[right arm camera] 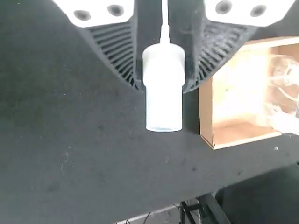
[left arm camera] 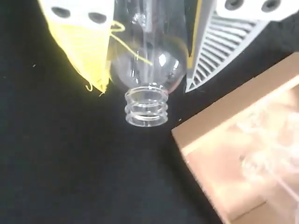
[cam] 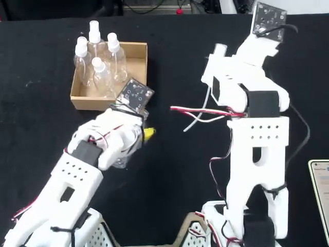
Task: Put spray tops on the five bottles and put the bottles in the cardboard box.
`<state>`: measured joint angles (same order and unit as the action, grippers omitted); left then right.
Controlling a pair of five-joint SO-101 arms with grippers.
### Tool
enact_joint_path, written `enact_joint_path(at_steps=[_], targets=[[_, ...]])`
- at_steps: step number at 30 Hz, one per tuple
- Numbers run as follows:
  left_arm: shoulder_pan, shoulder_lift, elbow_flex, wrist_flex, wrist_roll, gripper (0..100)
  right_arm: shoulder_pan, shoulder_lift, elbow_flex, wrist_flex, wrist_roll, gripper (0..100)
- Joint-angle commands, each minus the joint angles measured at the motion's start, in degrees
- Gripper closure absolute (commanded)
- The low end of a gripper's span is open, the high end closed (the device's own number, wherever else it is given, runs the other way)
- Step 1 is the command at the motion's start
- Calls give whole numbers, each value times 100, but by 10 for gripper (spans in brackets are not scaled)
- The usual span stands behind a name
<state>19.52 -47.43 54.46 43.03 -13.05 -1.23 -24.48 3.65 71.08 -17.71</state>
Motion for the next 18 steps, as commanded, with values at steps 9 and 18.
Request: enact_joint_path(at_steps=[9, 18], targets=[[426, -1662, 875, -571, 70, 851, 62, -760, 796, -1213, -536, 987], [910, -2110, 1130, -563, 62, 851, -70, -1877, 2176, -2286, -721, 987]])
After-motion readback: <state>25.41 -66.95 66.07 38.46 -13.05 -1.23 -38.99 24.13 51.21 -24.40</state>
